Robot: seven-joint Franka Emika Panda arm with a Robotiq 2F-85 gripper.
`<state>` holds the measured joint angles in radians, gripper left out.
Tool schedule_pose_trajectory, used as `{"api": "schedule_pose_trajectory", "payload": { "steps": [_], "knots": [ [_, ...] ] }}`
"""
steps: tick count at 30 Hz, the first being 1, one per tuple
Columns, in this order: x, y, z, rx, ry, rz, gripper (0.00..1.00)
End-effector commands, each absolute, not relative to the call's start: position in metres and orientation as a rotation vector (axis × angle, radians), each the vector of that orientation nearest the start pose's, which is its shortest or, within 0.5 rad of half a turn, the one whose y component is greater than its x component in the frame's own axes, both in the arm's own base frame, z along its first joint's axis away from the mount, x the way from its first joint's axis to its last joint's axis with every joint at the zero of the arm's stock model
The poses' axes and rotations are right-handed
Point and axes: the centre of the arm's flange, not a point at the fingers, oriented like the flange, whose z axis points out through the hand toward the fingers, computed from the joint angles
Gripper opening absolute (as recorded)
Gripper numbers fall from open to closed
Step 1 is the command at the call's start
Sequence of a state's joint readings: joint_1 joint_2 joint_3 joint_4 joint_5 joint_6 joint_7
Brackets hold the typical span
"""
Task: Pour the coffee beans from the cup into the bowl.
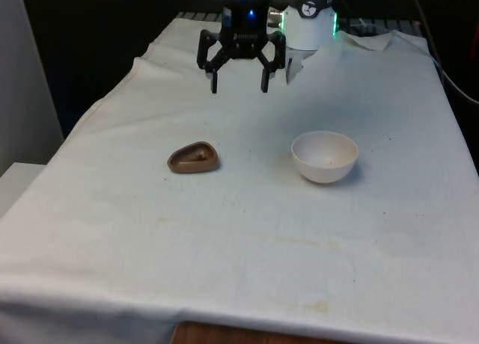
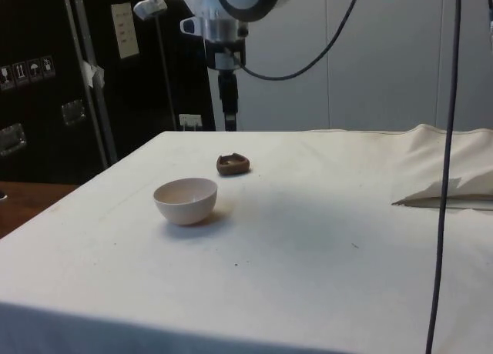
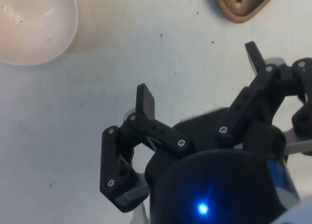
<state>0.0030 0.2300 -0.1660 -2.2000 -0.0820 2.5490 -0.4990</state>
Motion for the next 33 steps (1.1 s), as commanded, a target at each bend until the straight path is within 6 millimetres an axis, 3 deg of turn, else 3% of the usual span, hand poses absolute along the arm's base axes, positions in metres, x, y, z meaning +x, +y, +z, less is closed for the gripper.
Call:
{"api": "schedule_pose_trajectory", "payload": {
  "steps": [1,33],
  "knots": [
    [0.56,-0.09,0.287,-3.186,-0.676,-0.158,1.0],
    [0.566,-0.105,0.212,-3.157,-0.951,-0.156,1.0]
  ]
}}
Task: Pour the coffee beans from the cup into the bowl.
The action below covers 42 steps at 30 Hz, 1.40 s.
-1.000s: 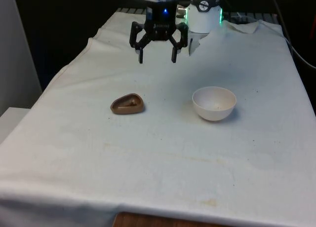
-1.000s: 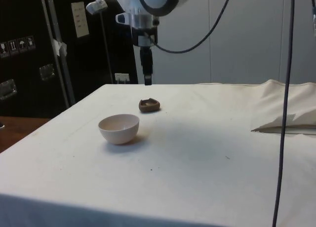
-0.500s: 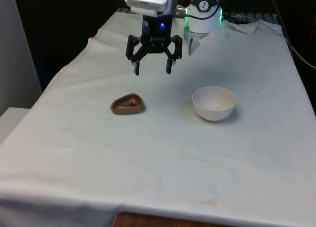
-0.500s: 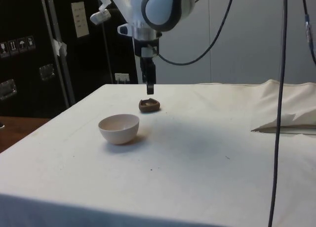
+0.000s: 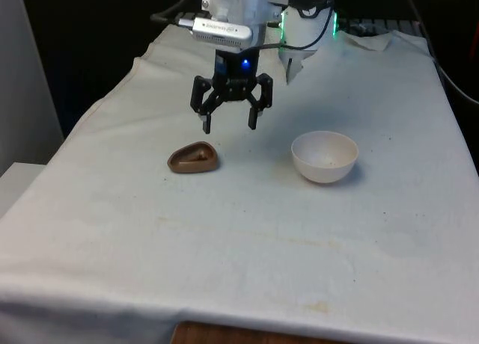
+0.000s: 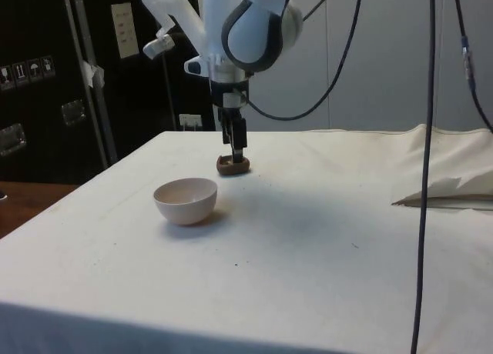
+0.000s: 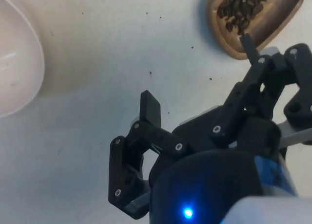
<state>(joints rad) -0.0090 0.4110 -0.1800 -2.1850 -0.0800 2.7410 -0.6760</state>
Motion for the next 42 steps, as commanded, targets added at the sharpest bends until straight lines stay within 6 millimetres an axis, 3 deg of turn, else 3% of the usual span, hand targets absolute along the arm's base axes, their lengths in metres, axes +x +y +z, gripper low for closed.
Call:
{"api": "schedule_pose_trajectory", "payload": {
  "steps": [1,10,42],
  "knots": [
    [0.567,-0.105,0.21,-3.158,-0.954,-0.157,1.0],
    [0.572,-0.111,0.192,-3.16,-0.979,-0.13,1.0],
    [0.574,-0.137,0.17,-3.17,-1.001,-0.078,1.0]
  ]
}}
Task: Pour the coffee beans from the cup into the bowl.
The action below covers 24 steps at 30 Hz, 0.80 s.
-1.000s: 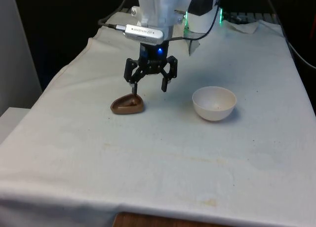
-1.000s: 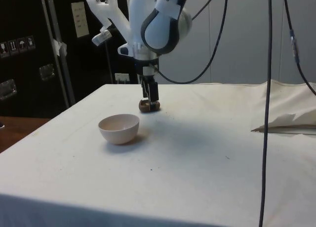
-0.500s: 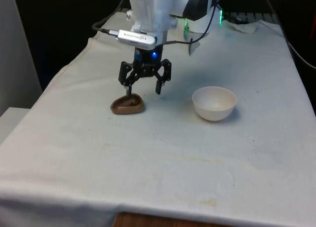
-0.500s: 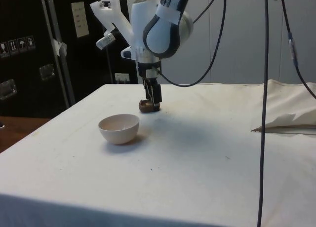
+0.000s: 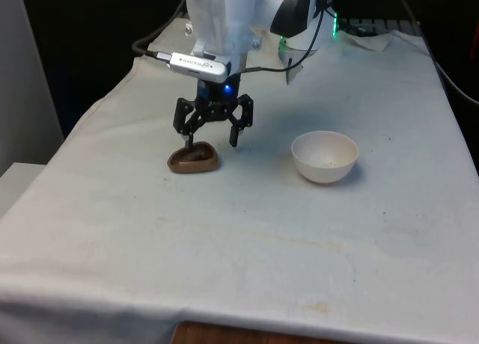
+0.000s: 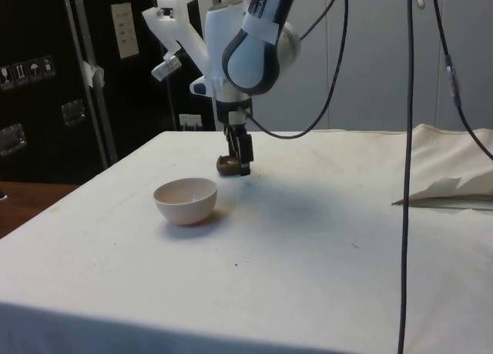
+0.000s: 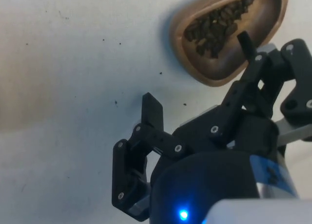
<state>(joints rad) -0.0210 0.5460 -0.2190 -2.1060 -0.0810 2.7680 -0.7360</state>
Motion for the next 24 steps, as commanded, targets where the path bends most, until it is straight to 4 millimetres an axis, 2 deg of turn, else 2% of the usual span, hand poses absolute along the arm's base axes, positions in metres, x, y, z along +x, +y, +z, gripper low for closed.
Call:
{"api": "schedule_pose_trajectory", "payload": {
  "steps": [1,20,24],
  "knots": [
    [0.5741,-0.1371,0.1699,-3.171,-1.001,-0.076,1.0],
    [0.5724,-0.1363,0.1645,-3.161,-1.03,-0.057,0.98],
    [0.5725,-0.1357,0.1645,-3.16,-1.033,-0.057,0.77]
  ]
}}
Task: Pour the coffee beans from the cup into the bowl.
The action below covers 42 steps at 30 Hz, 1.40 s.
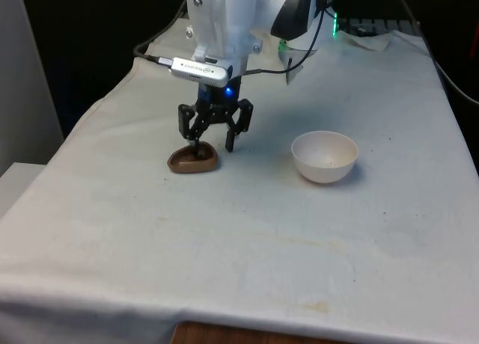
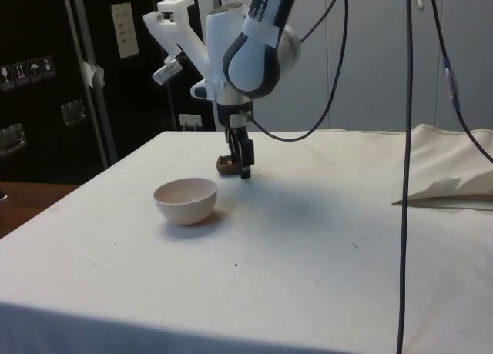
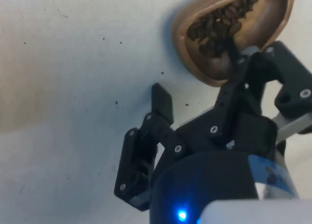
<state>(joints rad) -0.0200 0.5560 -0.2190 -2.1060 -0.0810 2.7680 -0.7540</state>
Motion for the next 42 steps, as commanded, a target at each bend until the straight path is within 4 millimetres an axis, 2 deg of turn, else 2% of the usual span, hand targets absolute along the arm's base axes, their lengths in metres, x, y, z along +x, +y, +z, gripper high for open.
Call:
{"api": "schedule_pose_trajectory", "payload": {
  "steps": [1,2,3,5,6,11,12,13,42],
  "knots": [
    [0.5724,-0.1357,0.164,-3.16,-1.033,-0.055,0.71],
    [0.5724,-0.1357,0.164,-3.16,-1.033,-0.055,0.65],
    [0.5723,-0.1357,0.1639,-3.159,-1.033,-0.054,0.54],
    [0.5718,-0.1363,0.1646,-3.162,-1.028,-0.05,0.44],
    [0.5724,-0.1357,0.164,-3.159,-1.034,-0.055,0.44],
    [0.5724,-0.1363,0.1642,-3.161,-1.034,-0.058,0.17],
    [0.5725,-0.1363,0.1647,-3.161,-1.033,-0.058,0.04],
    [0.5725,-0.1363,0.1647,-3.16,-1.035,-0.057,0.01],
    [0.5737,-0.1345,0.1677,-3.165,-1.034,-0.056,0.01]
  ]
}}
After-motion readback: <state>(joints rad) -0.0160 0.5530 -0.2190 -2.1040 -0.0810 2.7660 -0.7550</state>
